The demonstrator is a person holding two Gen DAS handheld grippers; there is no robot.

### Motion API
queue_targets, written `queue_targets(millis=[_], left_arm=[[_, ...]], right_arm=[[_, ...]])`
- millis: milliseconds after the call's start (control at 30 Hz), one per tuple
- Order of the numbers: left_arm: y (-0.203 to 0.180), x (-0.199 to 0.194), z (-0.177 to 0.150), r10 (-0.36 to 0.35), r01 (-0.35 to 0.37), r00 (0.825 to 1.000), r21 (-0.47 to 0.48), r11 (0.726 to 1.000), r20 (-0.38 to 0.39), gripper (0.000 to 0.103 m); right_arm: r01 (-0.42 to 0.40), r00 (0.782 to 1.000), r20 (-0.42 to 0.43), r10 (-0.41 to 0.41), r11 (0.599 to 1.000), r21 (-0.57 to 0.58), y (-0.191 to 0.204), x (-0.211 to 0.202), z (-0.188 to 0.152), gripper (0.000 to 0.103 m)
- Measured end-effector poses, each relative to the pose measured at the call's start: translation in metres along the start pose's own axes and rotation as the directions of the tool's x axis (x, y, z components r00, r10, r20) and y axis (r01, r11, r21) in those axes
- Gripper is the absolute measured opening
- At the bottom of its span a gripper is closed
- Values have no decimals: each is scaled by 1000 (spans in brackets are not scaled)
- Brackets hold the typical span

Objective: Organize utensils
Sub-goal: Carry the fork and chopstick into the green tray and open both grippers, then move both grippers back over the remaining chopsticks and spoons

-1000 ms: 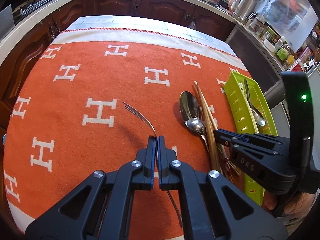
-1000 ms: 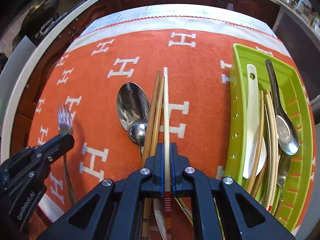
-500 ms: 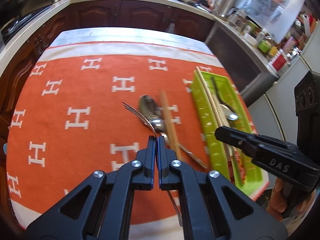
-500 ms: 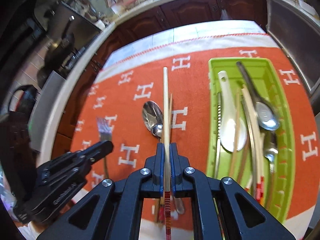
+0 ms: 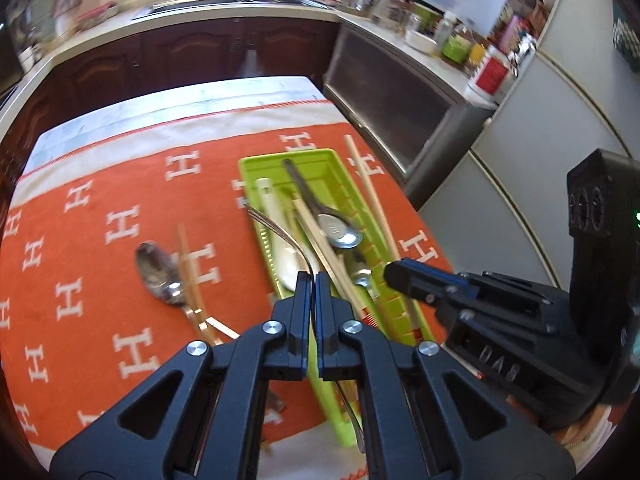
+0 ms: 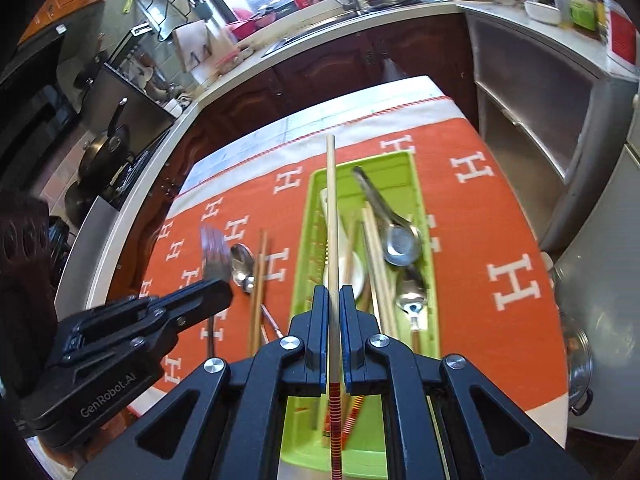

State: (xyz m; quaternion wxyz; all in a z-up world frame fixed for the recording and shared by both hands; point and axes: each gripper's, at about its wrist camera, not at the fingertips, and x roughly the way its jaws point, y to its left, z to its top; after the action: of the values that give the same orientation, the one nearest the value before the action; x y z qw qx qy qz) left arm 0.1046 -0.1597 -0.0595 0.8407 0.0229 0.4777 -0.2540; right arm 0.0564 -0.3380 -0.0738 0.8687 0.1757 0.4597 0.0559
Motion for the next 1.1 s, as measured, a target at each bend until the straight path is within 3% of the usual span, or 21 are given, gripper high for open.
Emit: queue_targets(millis=[267,400,567,733,1100], left_arm=[[-18,53,-1,27,-24,994,35,999,-103,0],[-14,59,-3,39,-36,994,28,999,-103,1],[-9,46,-3,58,-56,996,27,998,-70,1],[4,28,-10,83,-83,996,0,997,-37,33],[38,-12,-31,162,-161,987,-51,986,15,34]], right_arm=[[30,1000,-5,-30,1000,1,-25,14,2,5],[46,998,-43,-46,999,-7,-28,36,4,6],[59,996,-71,-59,998,-6,-29,53,1,19],[56,996,-63,-57,998,-14,-23,55,-2,23],[41,997,-62,-43,998,-40,6,46,-19,23]])
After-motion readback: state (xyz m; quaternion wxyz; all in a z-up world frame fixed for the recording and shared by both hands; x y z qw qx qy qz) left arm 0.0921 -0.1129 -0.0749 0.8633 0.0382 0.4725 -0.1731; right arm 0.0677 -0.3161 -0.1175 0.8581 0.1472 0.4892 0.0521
